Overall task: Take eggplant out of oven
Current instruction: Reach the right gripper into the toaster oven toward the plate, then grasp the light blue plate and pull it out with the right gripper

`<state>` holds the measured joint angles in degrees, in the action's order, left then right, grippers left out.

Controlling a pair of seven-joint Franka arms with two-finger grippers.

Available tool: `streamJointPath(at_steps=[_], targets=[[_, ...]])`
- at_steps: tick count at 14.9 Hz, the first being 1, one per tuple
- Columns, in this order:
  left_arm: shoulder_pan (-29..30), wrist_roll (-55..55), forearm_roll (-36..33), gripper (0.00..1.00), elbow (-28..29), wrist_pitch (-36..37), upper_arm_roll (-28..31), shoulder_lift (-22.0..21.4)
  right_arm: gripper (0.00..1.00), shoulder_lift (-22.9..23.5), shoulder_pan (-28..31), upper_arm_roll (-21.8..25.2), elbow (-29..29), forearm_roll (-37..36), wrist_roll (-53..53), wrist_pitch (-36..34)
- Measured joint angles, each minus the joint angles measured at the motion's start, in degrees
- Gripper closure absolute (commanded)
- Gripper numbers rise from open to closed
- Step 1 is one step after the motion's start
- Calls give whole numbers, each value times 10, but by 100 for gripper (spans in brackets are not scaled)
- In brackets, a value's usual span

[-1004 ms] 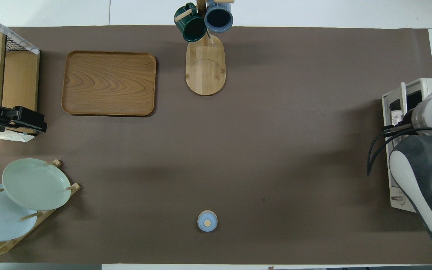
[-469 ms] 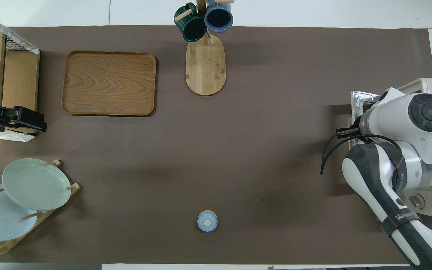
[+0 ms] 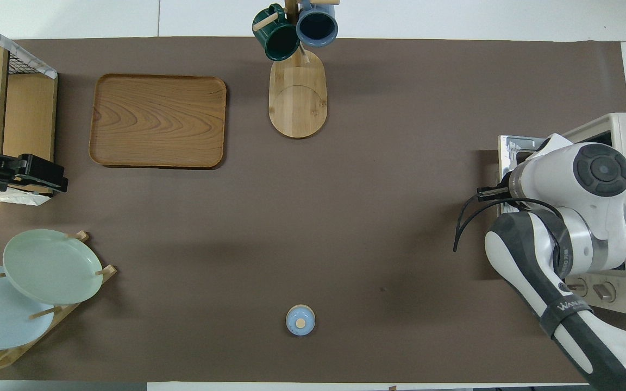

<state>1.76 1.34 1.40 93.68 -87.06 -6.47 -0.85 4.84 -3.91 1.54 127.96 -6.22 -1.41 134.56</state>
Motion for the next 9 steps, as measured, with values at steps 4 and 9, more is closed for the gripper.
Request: streamJointPath(at_steps=[4, 9], targets=[[0, 0, 0, 0, 0, 0, 0, 0, 100, 9, -2, 2, 21, 10, -1, 33], [0, 0, 0, 0, 0, 0, 0, 0, 100, 9, -12, 2, 18, 10, -31, 21]])
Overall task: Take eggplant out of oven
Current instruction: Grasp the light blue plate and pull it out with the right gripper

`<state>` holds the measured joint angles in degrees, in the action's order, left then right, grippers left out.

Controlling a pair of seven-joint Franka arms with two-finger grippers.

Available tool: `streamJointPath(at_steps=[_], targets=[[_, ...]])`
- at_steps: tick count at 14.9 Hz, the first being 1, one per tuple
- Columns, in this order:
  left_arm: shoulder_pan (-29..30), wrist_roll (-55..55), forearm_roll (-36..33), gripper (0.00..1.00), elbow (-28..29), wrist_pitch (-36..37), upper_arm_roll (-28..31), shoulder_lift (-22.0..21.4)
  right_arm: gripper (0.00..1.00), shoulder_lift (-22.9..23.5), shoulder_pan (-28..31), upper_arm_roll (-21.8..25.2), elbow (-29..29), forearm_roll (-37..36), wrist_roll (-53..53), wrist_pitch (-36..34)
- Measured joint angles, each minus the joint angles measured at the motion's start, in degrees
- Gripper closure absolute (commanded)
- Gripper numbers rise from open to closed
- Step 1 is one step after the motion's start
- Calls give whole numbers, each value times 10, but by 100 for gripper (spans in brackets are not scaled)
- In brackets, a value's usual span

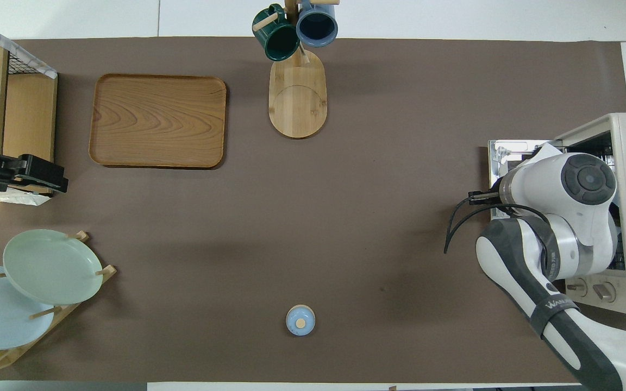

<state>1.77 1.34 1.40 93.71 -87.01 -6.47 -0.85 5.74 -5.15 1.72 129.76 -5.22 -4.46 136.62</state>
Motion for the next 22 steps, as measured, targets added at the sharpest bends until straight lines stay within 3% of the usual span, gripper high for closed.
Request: streamJointPath(at_steps=[2, 4, 6, 8, 12, 20, 21, 22], targets=[[0, 0, 0, 0, 0, 0, 0, 0, 100, -1, -3, 0, -35, 0, -1, -61], [0, 0, 0, 0, 0, 0, 0, 0, 73, -7, -3, 0, -83, 0, -1, -130], [0, 0, 0, 0, 0, 0, 0, 0, 64, -18, -3, 3, -109, 0, 5, -174], [0, 0, 0, 0, 0, 0, 0, 0, 49, -24, 4, 7, -112, -1, 25, -188], [0, 0, 0, 0, 0, 0, 0, 0, 49, -23, 40, 12, -101, -1, 80, -189], [1, 0, 0, 0, 0, 0, 0, 0, 51, -27, 51, 13, -64, -4, 123, -159], [1, 0, 0, 0, 1, 0, 0, 0, 53, -29, 53, 13, -59, -4, 129, -156], [1, 0, 0, 0, 1, 0, 0, 0, 66, -30, 56, 13, -56, -5, 132, -155]])
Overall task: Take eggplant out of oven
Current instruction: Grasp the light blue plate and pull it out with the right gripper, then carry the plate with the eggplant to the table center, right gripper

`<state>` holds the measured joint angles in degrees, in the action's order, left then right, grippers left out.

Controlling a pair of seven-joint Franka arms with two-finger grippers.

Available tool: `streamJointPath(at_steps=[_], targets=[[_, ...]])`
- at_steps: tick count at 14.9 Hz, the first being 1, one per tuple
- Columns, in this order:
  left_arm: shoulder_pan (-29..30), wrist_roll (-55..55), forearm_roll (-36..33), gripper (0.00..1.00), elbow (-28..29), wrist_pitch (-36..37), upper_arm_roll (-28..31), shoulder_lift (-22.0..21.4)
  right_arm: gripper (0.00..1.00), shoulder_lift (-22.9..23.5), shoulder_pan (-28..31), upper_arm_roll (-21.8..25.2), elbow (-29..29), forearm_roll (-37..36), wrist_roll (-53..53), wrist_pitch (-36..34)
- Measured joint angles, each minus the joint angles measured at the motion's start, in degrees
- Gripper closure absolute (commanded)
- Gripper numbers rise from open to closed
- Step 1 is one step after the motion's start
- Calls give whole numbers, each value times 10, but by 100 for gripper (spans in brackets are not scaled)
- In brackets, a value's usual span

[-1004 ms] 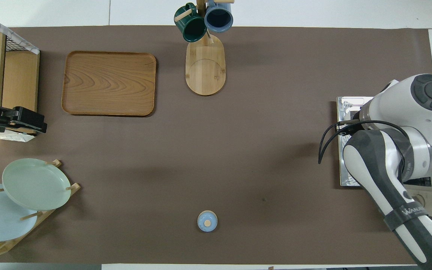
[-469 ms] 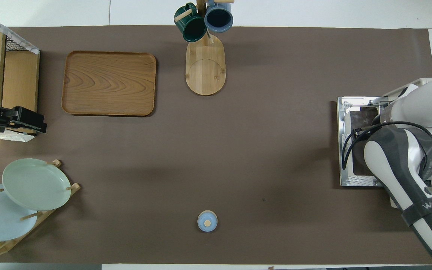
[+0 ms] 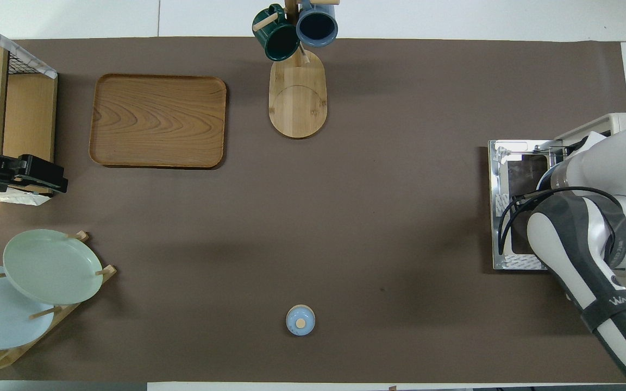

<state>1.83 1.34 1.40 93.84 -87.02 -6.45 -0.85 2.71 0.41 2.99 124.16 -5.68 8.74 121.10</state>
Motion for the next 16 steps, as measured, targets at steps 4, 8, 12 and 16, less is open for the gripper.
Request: streamJointPath(at_steps=[4, 8, 12, 16], targets=[[0, -1, 0, 0, 1, 0, 0, 0, 100, -4, 5, 0, 4, -4, 12, 1], [0, -3, 0, 0, 1, 0, 0, 0, 100, -12, -5, -4, 0, -35, 31, -4], [0, -3, 0, 0, 1, 0, 0, 0, 100, -8, -109, -11, -65, -36, -57, -75], [0, -3, 0, 0, 1, 0, 0, 0, 100, 17, -262, -16, -145, -34, -234, -109]])
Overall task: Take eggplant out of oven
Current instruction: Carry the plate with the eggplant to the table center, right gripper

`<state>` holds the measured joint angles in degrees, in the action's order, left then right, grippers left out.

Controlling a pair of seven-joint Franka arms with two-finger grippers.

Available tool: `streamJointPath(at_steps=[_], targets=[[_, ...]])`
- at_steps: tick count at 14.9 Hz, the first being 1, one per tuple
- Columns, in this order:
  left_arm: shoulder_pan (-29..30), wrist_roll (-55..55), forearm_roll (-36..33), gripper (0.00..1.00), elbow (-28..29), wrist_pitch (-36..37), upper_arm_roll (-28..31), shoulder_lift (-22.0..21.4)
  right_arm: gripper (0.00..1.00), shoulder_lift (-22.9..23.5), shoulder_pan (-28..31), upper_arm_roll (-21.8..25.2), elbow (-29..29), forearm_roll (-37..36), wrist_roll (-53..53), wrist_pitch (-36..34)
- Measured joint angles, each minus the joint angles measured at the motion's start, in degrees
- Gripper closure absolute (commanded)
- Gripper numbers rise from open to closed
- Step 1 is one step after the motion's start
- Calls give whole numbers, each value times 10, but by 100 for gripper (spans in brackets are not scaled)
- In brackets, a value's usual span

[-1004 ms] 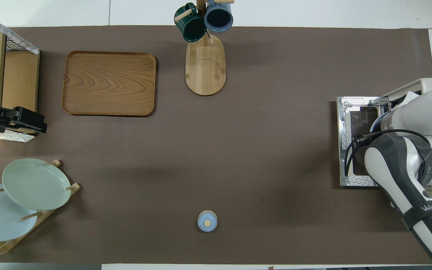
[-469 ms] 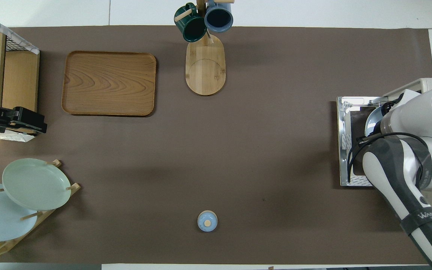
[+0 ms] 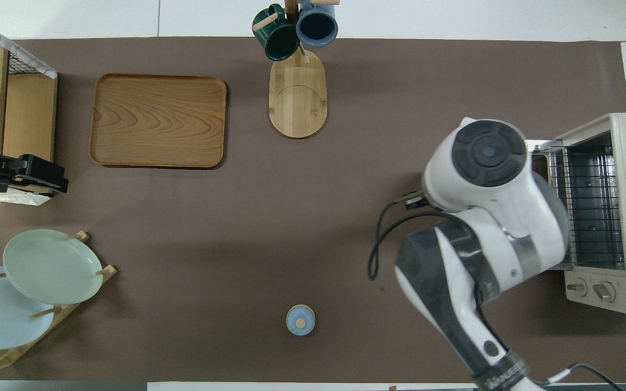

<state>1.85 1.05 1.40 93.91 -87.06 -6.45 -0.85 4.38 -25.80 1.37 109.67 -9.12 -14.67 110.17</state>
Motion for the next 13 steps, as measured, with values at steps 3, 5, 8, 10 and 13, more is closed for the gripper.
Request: streamJointPath(at_steps=[3, 5, 8, 10, 13], targets=[[0, 0, 0, 0, 0, 0, 0, 0, 100, 60, -93, -1, -74, 17, -140, 0], [0, -1, 0, 0, 0, 0, 0, 0, 100, 128, -135, -1, -145, 32, -213, 0], [0, -1, 0, 0, 1, -3, -1, 0, 100, 221, -178, -1, -228, 35, -289, 13], [0, -1, 0, 0, 3, -3, -1, 0, 100, 253, -191, -2, -239, 40, -312, 73], [0, -1, 0, 0, 3, -5, -1, 0, 100, 271, -197, -2, -232, 46, -321, 136]])
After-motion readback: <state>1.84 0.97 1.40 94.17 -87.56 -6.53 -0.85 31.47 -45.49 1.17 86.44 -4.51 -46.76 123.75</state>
